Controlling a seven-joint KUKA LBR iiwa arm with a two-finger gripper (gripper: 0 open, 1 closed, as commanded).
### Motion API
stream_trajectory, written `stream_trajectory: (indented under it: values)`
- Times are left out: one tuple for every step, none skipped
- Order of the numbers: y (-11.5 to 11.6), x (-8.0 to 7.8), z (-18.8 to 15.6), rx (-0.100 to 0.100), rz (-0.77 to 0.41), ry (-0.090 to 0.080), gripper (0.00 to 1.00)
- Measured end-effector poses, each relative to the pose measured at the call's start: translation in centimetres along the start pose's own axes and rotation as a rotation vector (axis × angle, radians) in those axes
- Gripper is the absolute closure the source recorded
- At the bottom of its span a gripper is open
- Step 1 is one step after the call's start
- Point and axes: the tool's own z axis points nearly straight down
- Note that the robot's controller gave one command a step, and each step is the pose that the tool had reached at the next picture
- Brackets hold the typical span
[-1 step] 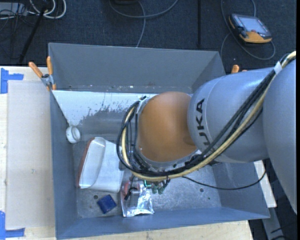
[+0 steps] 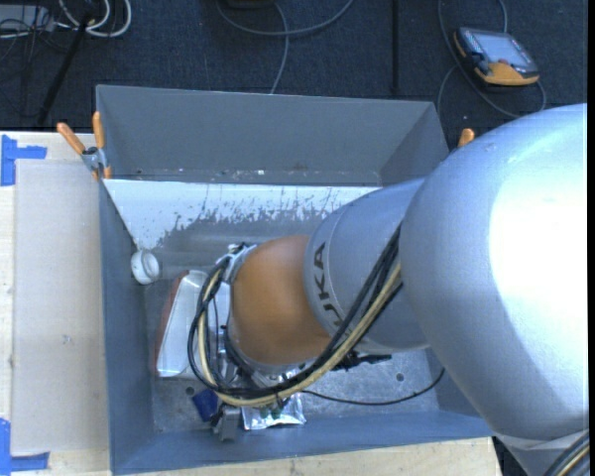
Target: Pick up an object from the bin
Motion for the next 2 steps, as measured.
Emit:
stream_trajectory:
  values:
    - [0.0,0.3,-0.1,0.001,0.002,0.012,1.0]
    - [0.6,-0.5,-7.7,0.0,0.041,0.004,1.0]
